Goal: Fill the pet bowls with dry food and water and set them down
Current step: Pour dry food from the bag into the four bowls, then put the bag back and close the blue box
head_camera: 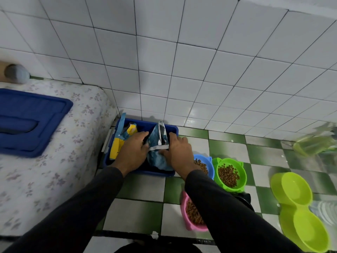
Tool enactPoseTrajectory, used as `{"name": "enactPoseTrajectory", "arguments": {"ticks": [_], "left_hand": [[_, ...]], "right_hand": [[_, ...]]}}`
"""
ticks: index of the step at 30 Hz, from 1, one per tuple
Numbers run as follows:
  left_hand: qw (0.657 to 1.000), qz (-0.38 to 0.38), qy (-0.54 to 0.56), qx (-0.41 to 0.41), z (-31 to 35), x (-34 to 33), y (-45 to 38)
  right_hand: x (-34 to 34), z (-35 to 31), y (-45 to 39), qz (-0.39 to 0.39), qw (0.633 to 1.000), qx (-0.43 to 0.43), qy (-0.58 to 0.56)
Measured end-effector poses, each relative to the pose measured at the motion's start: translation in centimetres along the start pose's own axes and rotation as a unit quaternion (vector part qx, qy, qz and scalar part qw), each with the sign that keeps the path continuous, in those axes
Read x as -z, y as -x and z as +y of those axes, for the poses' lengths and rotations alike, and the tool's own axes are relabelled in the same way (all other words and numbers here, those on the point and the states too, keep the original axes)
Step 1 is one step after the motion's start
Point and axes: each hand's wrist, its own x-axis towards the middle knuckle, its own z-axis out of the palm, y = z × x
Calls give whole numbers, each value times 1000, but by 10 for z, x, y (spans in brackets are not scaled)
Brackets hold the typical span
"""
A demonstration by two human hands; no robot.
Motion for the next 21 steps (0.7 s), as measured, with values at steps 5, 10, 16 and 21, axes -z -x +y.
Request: {"name": "enactPoseTrajectory", "arguments": {"ticks": [5, 10, 16, 21], "left_hand": [[997, 29, -76, -14, -2, 16, 17], [984, 61, -168, -17, 2, 37, 39], [959, 87, -270, 21, -11, 69, 71], [940, 103, -322, 33, -37, 116, 106]], "right_hand": [[29, 1, -1, 4, 999, 50, 1], [54, -8, -3, -6, 990, 135, 43], [60, -44, 1, -35, 973, 196, 117], [57, -91, 7, -42, 961, 244, 121]]}}
